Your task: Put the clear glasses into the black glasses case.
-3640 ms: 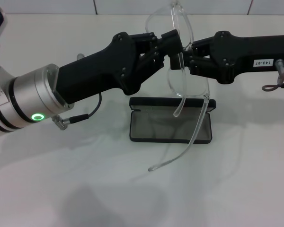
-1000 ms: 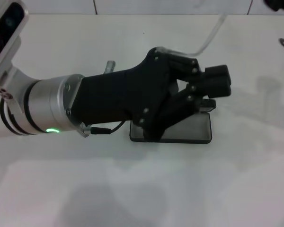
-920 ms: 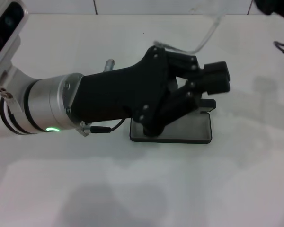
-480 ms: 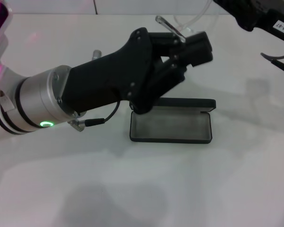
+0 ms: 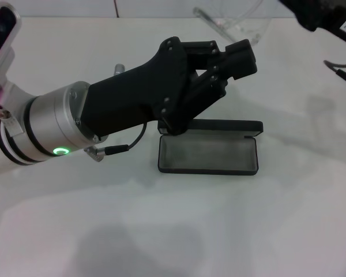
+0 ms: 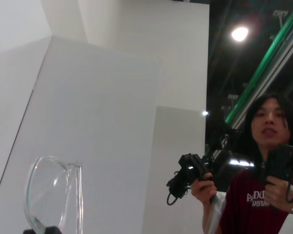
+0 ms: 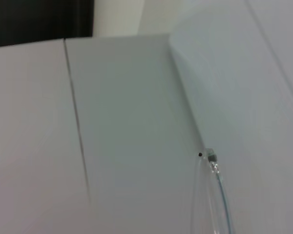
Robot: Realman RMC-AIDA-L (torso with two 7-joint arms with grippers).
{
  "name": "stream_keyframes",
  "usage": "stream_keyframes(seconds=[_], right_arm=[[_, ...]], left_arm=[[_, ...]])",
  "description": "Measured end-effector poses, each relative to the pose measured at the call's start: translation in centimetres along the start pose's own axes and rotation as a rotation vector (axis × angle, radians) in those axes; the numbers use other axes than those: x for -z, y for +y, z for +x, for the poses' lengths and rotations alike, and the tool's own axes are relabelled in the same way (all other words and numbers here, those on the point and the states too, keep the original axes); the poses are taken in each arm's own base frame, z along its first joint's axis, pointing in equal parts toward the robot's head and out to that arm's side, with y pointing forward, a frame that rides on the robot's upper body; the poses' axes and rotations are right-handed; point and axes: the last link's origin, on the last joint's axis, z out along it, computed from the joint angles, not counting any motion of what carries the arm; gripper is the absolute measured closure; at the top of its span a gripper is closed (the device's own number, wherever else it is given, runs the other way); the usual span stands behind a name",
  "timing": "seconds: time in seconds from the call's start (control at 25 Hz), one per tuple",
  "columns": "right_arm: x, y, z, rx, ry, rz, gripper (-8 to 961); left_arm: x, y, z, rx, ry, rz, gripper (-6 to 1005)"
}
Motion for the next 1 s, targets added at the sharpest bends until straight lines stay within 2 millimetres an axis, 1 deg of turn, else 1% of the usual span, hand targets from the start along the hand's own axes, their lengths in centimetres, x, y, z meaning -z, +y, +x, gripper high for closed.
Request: stream_keyframes(seconds=[0.12, 0.24, 0.48, 1.0], right_arm=[[0.5, 0.0, -0.3, 0.006, -0.026, 0.018, 836], [0.6, 0.0, -0.3, 0.005, -0.028, 0.022, 836], [0.5, 0.1, 0.2, -0.004, -0.007, 0.014, 836], [-1.1, 0.5, 1.5, -0.007, 0.095, -0.049, 836]], left_arm=[[0.0, 0.1, -0.1, 0.002, -0.006, -0.005, 931], [0.0, 0.2, -0.2, 0.004, -0.009, -0.010, 931], [-0.1, 0.2, -0.1, -0.001, 0.000, -0.010, 931], [0.7, -0.2, -0.1, -0.021, 0.021, 0.061, 932]])
